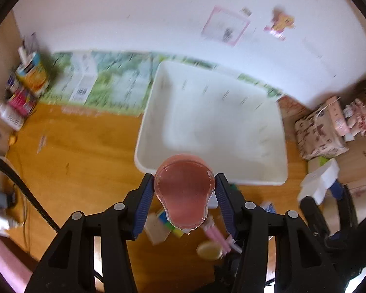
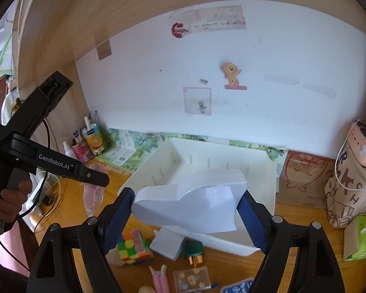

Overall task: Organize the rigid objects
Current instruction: 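Lift the pink tape dispenser with the left gripper over the white bin, then open the left gripper to drop the tape dispenser into the bin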

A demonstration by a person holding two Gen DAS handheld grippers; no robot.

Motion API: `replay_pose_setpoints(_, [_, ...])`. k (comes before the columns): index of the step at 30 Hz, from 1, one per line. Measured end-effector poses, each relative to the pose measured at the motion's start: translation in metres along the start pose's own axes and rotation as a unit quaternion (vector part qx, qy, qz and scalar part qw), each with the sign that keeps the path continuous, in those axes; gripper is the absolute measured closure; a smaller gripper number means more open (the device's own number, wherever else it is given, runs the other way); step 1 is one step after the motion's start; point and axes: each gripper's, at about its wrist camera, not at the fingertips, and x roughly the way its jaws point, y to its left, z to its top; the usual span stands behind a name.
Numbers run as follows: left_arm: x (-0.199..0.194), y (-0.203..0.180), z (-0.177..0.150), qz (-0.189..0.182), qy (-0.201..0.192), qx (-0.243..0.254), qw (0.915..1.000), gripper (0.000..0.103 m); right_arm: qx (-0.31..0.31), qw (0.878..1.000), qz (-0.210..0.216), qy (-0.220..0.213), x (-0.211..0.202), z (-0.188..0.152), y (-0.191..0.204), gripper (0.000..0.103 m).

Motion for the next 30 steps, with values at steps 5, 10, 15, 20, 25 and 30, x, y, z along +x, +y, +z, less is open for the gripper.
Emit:
replay_pose_setpoints(5, [0.002,0.004,0.01,-0.055,-0.055,0.008,0.997,0.049,0.017,1.0,-0.015,-0.015,0.014,0.003,-0.006,0.019])
replay_pose_setpoints(10, [0.008,0.007,0.013,-0.069,-0.119,0.027,0.9901,0.049,0.037,0.999,-0.025,-0.015,0.033,0.003,-0.016,0.019])
replay_pose_setpoints(15, [0.023,0.01,0.012,-0.095,-0.168,0.029,0.9807,0.049,0.06,0.997,-0.042,-0.011,0.054,-0.001,-0.029,0.019])
replay_pose_setpoints(20, [0.043,0.008,0.019,-0.107,-0.187,0.025,0.9762,0.048,0.088,0.995,-0.056,-0.004,0.077,-0.009,-0.043,0.019])
replay_pose_setpoints(25, [0.062,0.004,0.029,-0.111,-0.193,0.033,0.9744,0.048,0.106,0.992,-0.061,0.013,0.096,-0.017,-0.058,0.019])
replay_pose_setpoints(30, [0.081,0.001,0.035,-0.094,-0.178,0.038,0.9788,0.048,0.118,0.991,-0.063,0.03,0.11,-0.023,-0.068,0.019])
